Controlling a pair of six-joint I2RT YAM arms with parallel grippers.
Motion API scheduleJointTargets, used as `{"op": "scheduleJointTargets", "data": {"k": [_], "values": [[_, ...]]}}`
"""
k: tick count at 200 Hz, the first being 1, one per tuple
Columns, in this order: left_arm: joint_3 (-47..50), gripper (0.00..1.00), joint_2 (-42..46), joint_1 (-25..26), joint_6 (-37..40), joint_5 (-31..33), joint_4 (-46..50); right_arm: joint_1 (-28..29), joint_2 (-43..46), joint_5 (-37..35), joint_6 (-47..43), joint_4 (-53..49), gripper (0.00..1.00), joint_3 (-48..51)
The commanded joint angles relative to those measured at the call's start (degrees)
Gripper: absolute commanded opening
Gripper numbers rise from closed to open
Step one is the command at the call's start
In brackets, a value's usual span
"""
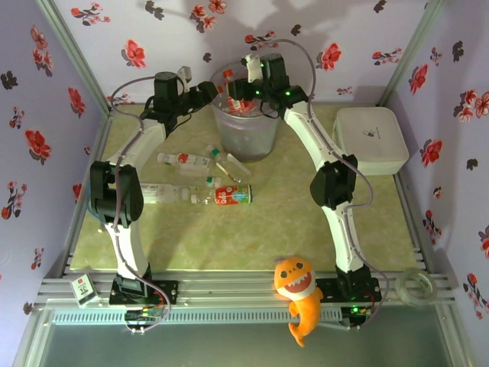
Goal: Put the plastic bottles in the bin
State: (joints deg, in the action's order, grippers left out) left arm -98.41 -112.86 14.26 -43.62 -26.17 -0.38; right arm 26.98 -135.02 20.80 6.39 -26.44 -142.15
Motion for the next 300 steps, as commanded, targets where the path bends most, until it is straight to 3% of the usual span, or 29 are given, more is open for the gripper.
{"op": "scheduleJointTargets", "data": {"k": [1, 47, 118, 165, 219, 252, 300], "values": [[-0.2, 0.64, -1.8, 0.2, 0.4, -0.3, 3.2, 0.4, -1.4, 1.9, -1.6, -7.5, 0.51, 3.5], [-0.3, 0.64, -1.5, 0.3, 0.4, -0.2, 3.3, 0.4, 2.0, 1.3, -1.6, -6.4, 0.53, 2.5], [-0.4, 0.64, -1.3, 0.7, 0.4, -0.3, 3.3, 0.4, 13.6, -1.1, -3.7, -4.4, 0.7, 3.7], [-0.3, 0.64, -0.5, 0.7, 0.4, -0.2, 3.0, 0.7, 28.0, -0.5, -9.8, -2.9, 0.76, 21.2], [-0.3, 0.65, 0.9, 0.2, 1.2, -0.3, 3.5, 5.5, 41.9, 0.7, -28.0, -8.5, 0.79, 47.1], [-0.5, 0.65, 0.9, -0.1, 1.0, -0.3, 4.0, 12.5, 41.5, -0.8, -35.1, -10.6, 0.79, 54.1], [-0.1, 0.65, 1.6, -0.1, 0.5, 0.0, 3.6, 19.6, 30.9, -2.8, -39.5, -12.2, 0.78, 51.4]]}}
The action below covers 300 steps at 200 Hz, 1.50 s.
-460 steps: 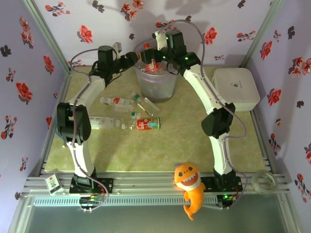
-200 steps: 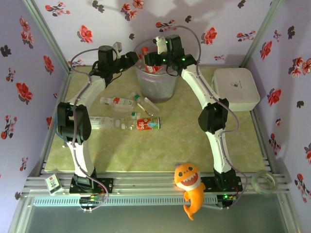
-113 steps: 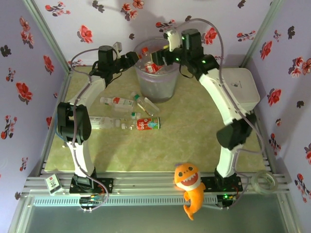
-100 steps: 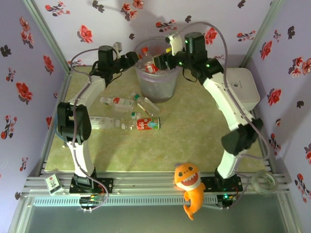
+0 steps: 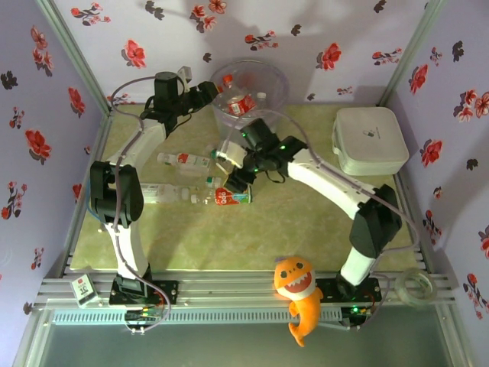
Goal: Put the plastic bottles in the bin
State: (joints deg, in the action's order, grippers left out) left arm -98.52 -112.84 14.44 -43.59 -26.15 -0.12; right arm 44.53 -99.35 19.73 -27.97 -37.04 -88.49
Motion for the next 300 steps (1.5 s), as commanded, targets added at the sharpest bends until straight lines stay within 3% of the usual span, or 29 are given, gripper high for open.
{"op": "scheduleJointTargets", "data": {"k": [1, 54, 125, 246, 300], "values": [[0.1, 0.65, 1.6, -0.3, 0.5, 0.0, 3.4, 2.1, -4.7, -1.7, -5.1, -1.6, 0.78, -2.3], [1.0, 0.65, 2.1, -0.4, 0.6, 0.1, 3.1, 5.6, -15.3, -3.7, -9.7, 2.6, 0.82, -4.3], [1.7, 0.65, 2.0, -0.5, -0.2, 0.1, 1.7, 5.9, -22.5, -3.1, -7.9, 5.7, 0.85, -8.2], [2.8, 0.65, 2.3, -0.9, -0.5, 0.0, 0.8, 8.9, -23.4, -0.5, -5.5, 0.6, 0.78, -6.4], [2.6, 0.65, 2.0, -0.9, -0.6, 0.0, 0.8, 9.4, -27.9, -1.6, -5.1, -0.6, 0.77, -10.6]]}}
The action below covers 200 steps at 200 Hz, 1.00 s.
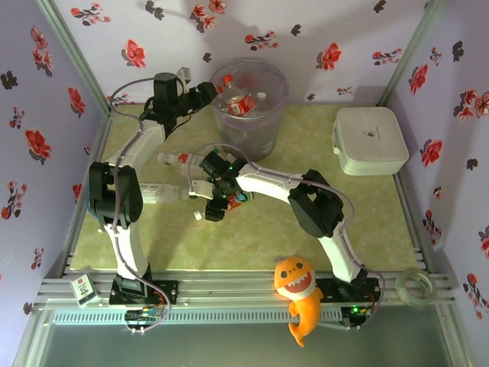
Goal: Put the plastic bottles in the bin
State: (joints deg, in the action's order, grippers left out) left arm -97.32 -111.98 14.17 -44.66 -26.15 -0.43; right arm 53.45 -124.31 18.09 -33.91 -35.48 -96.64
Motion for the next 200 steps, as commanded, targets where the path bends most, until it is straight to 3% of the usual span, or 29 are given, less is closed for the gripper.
{"op": "scheduleJointTargets", "data": {"k": [1, 42, 125, 146, 200], "values": [[1.4, 0.65, 1.2, -0.6, 0.5, 0.0, 1.1, 0.6, -3.0, 0.1, 0.9, -2.2, 0.77, -2.5], [1.5, 0.65, 1.2, -0.7, 0.6, 0.0, 1.3, 0.9, -4.9, -2.4, -0.9, -3.8, 0.75, -2.2], [1.3, 0.65, 1.0, -0.7, 0.3, -0.3, 1.3, 1.2, -4.2, -3.0, 0.1, -2.4, 0.59, -1.5], [1.2, 0.65, 1.0, -0.8, 0.3, -0.2, 1.3, 1.2, -3.0, -2.8, 0.7, -1.6, 0.51, -0.7], [1.2, 0.65, 0.9, -0.9, 0.6, -0.2, 1.7, 0.5, 4.1, -1.6, 0.2, -2.3, 0.44, 2.3]]}}
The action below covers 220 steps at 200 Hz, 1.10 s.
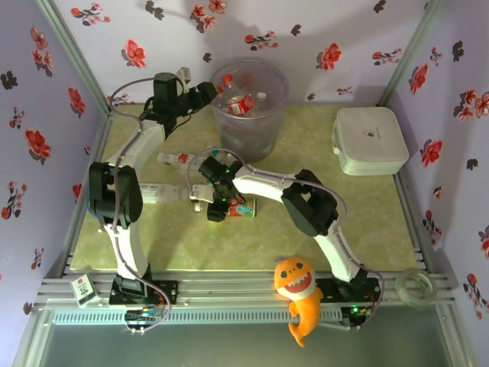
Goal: Put the plastic bottles in the bin
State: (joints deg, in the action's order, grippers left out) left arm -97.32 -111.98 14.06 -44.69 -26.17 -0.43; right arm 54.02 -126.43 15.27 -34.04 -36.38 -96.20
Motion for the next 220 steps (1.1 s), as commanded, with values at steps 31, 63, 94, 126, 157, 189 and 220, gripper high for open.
{"op": "scheduleJointTargets", "data": {"k": [31, 63, 94, 126, 157, 189, 220], "values": [[1.1, 0.65, 0.3, -0.9, 0.6, -0.2, 1.5, -2.7, 13.7, 3.6, 0.3, -3.9, 0.43, 3.7], [0.8, 0.65, -0.5, -0.9, 0.7, -0.3, 1.3, -5.6, 23.0, 7.0, 0.1, -7.3, 0.42, 4.1], [0.4, 0.65, -1.1, -0.9, 0.8, -0.1, 1.5, -10.2, 31.5, 9.4, 4.3, -5.3, 0.4, 5.0], [0.4, 0.64, -1.2, -0.9, 1.3, -0.1, 2.0, -14.7, 37.8, 9.3, 8.6, 0.0, 0.4, 4.0], [-0.1, 0.64, -1.3, -0.9, 2.1, 0.4, 3.2, -19.5, 39.3, 4.0, 15.8, 7.4, 0.4, 0.2], [-0.1, 0.64, -1.1, -0.8, 2.3, 0.5, 3.7, -23.1, 36.4, -1.9, 22.4, 12.3, 0.39, -6.7], [-0.1, 0.64, -1.1, -0.5, 2.3, 0.8, 3.9, -24.5, 31.5, -6.5, 26.4, 16.5, 0.38, -14.7]]}}
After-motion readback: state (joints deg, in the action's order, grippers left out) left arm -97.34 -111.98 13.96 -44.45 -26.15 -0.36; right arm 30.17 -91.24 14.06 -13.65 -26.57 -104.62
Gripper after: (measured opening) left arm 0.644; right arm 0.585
